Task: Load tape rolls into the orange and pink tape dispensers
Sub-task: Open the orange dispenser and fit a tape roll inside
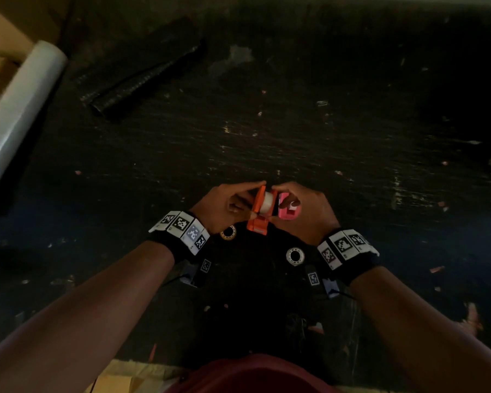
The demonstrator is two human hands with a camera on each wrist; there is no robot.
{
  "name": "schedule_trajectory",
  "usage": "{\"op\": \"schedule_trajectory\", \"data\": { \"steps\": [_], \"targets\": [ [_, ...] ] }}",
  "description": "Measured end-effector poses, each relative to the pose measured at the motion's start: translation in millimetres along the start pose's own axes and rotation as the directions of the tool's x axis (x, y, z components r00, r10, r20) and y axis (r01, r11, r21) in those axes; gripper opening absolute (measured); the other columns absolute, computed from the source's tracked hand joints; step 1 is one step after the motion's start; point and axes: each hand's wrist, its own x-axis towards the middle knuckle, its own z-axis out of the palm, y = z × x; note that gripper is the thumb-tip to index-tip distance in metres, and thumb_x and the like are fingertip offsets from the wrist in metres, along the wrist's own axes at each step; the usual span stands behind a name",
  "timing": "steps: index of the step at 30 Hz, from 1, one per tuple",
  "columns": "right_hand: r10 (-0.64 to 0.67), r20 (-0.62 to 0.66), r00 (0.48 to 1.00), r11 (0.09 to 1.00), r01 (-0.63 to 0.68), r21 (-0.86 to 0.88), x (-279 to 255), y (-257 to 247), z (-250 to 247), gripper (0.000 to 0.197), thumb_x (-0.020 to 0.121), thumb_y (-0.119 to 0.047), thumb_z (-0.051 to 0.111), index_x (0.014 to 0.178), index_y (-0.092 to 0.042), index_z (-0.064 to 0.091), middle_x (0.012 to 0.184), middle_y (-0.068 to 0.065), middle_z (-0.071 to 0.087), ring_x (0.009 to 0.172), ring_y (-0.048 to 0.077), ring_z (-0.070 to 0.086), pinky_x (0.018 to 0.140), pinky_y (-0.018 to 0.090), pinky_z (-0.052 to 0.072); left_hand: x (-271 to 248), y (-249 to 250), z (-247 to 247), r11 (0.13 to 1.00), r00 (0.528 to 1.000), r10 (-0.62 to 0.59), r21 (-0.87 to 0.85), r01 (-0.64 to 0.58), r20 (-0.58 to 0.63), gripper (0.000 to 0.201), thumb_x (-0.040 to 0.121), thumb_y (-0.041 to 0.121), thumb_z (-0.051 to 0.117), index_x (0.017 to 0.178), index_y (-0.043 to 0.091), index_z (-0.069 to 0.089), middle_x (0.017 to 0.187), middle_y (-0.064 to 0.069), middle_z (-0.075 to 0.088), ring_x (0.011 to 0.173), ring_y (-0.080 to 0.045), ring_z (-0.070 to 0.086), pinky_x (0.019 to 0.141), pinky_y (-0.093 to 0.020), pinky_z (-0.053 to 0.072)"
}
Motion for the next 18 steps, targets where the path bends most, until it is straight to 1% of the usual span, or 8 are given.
{"op": "schedule_trajectory", "data": {
  "steps": [2,4,5,7,10,12,15,18],
  "targets": [
    [-0.002,-0.025,1.0,0.997,0.004,0.072,-0.7,-1.3,0.6,0.057,0.075,-0.036,0.08,0.124,-0.033,0.052,0.116,-0.018,0.057,0.103,0.003,0.059,0.092,0.036,0.053,-0.3,-0.3,1.6,0.999,0.999,-0.002,-0.041,0.001,-0.033,0.076,0.085,0.001,0.079,0.15,0.029,0.049,0.118,0.004,0.074,0.109,-0.007,0.072,0.092,-0.025,0.058],
    [0.007,-0.048,0.999,0.985,0.001,0.175,-1.8,-2.8,0.1,0.063,0.07,-0.039,0.08,0.126,-0.031,0.052,0.122,-0.012,0.06,0.107,0.006,0.061,0.092,0.037,0.054,-1.0,0.6,2.7,0.998,0.998,0.011,-0.057,-0.014,-0.057,0.074,0.086,0.001,0.077,0.148,0.029,0.049,0.116,0.007,0.073,0.11,-0.003,0.071,0.089,-0.019,0.057],
    [0.012,-0.057,0.998,0.977,0.001,0.215,-2.8,-3.8,-0.3,0.064,0.067,-0.041,0.079,0.125,-0.031,0.053,0.122,-0.011,0.061,0.108,0.007,0.062,0.092,0.038,0.054,-1.9,1.2,3.2,0.998,0.998,0.019,-0.055,-0.022,-0.064,0.073,0.086,0.001,0.077,0.148,0.029,0.049,0.116,0.008,0.073,0.111,-0.002,0.07,0.088,-0.017,0.057],
    [0.018,-0.063,0.998,0.965,-0.001,0.262,-2.0,-5.1,-1.2,0.061,0.067,-0.041,0.079,0.122,-0.034,0.054,0.119,-0.01,0.064,0.108,0.006,0.063,0.093,0.039,0.055,-2.9,2.5,3.3,0.998,0.997,0.029,-0.045,-0.032,-0.07,0.072,0.087,0.004,0.077,0.148,0.03,0.049,0.117,0.008,0.072,0.112,-0.002,0.069,0.089,-0.019,0.058],
    [0.036,-0.032,0.999,0.951,-0.024,0.309,-0.9,-5.7,-2.4,0.056,0.074,-0.024,0.084,0.119,-0.035,0.053,0.113,-0.012,0.066,0.102,0.001,0.066,0.091,0.037,0.057,-2.4,2.5,2.9,0.999,0.997,0.03,-0.028,-0.032,-0.068,0.072,0.088,0.006,0.076,0.149,0.032,0.048,0.118,0.007,0.072,0.112,-0.001,0.068,0.088,-0.017,0.057],
    [0.043,-0.022,0.999,0.944,-0.033,0.328,-1.2,-5.0,-2.8,0.056,0.075,-0.019,0.083,0.121,-0.033,0.053,0.113,-0.011,0.067,0.102,0.003,0.067,0.091,0.039,0.057,-1.3,3.4,2.5,0.999,0.998,0.03,-0.017,-0.032,-0.063,0.072,0.089,0.006,0.075,0.15,0.032,0.047,0.118,0.008,0.071,0.112,0.0,0.067,0.086,-0.015,0.056],
    [0.038,-0.034,0.999,0.94,-0.024,0.339,-1.3,-3.2,-1.4,0.059,0.074,-0.019,0.083,0.124,-0.032,0.053,0.116,-0.008,0.068,0.101,0.004,0.069,0.089,0.041,0.059,-0.3,4.4,1.2,0.999,0.998,0.031,-0.021,-0.033,-0.06,0.072,0.09,0.003,0.074,0.15,0.031,0.046,0.118,0.006,0.072,0.112,-0.004,0.069,0.088,-0.019,0.057],
    [0.046,-0.038,0.998,0.939,-0.03,0.343,-0.7,-1.9,-0.3,0.06,0.075,-0.018,0.083,0.125,-0.031,0.052,0.115,-0.008,0.068,0.099,0.002,0.069,0.088,0.036,0.059,0.6,3.5,0.3,0.999,0.998,0.032,-0.03,-0.033,-0.057,0.072,0.09,0.001,0.074,0.15,0.03,0.047,0.118,0.004,0.072,0.112,-0.007,0.07,0.09,-0.023,0.058]
  ]
}}
